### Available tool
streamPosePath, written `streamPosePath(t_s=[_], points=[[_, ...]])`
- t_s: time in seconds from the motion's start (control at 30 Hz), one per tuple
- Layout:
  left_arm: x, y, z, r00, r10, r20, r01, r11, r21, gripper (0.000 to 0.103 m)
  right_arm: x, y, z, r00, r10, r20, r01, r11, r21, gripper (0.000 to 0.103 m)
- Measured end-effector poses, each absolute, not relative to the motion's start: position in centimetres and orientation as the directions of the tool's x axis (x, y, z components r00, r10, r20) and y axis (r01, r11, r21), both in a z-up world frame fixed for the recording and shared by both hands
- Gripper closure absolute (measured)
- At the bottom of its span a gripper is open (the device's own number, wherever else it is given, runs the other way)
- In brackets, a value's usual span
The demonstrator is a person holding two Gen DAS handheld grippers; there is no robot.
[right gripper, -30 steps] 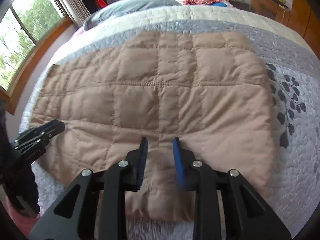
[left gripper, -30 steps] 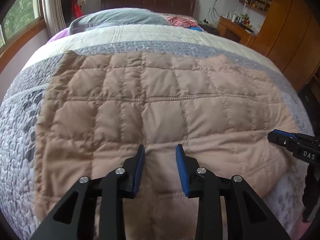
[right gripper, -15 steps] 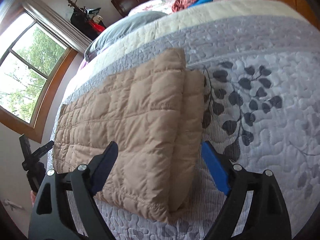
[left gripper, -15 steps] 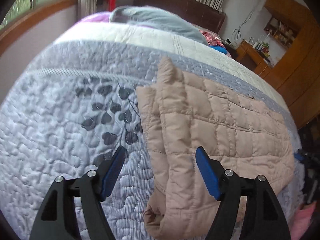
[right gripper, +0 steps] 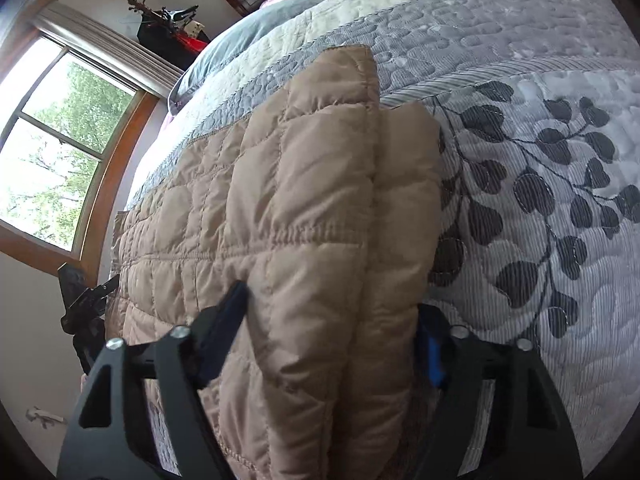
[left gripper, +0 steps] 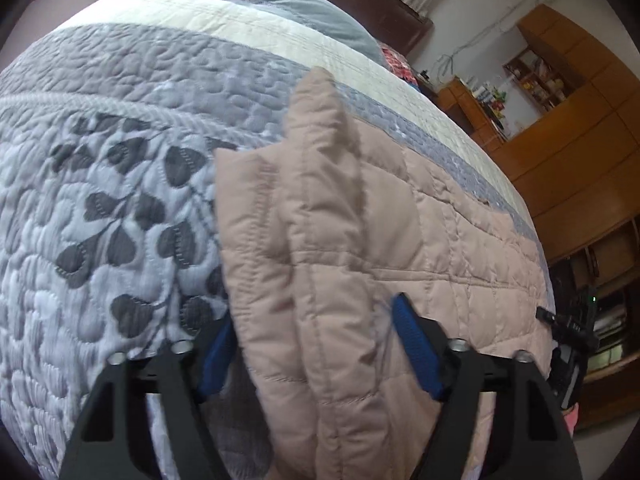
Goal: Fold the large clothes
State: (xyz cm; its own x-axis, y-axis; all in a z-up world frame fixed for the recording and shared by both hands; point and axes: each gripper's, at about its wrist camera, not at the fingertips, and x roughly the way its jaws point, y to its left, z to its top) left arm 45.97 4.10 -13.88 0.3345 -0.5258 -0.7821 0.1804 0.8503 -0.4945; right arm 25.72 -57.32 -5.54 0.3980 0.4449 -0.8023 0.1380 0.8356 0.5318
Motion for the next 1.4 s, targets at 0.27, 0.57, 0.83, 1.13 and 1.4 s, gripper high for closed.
streamPosePath(t_s=[0.27, 0.57, 0.83, 1.13, 1.4], points=[[44.1, 3.5, -11.3, 0.404, -0.563, -0.721, 0.169, 0.821, -0.546, 0.089, 24.2, -55.8, -2.0, 0.442, 0.478, -0.759, 0.052, 0.831, 0.554, 0.088], [36.7, 4.1, -3.0, 0.460, -0.590, -0.663, 0.264, 0.804, -0.533, 0.090, 18.0, -53.7, 6.3, 0.469, 0.491, -0.734, -0.091, 0.854, 0.513, 0.089], [27.0, 7.0, 0.0, 0.455, -0.563, -0.690, 0.288, 0.826, -0.484, 0.089, 9.6, -51.2, 9.4, 0.454, 0.511, -0.730, -0.201, 0.857, 0.475, 0.089], [23.8, 8.5, -8.0, 0.387, -0.447, -0.806, 0.217, 0.894, -0.391, 0.084, 6.9, -50.7, 2.0, 0.334, 0.484, -0.809, -0.104, 0.872, 0.478, 0.088], [24.7, 9.5, -13.4, 0.342, -0.474, -0.811, 0.183, 0.880, -0.437, 0.072, 7.2, -52.4, -3.1, 0.304, 0.537, -0.787, -0.019, 0.829, 0.559, 0.081]])
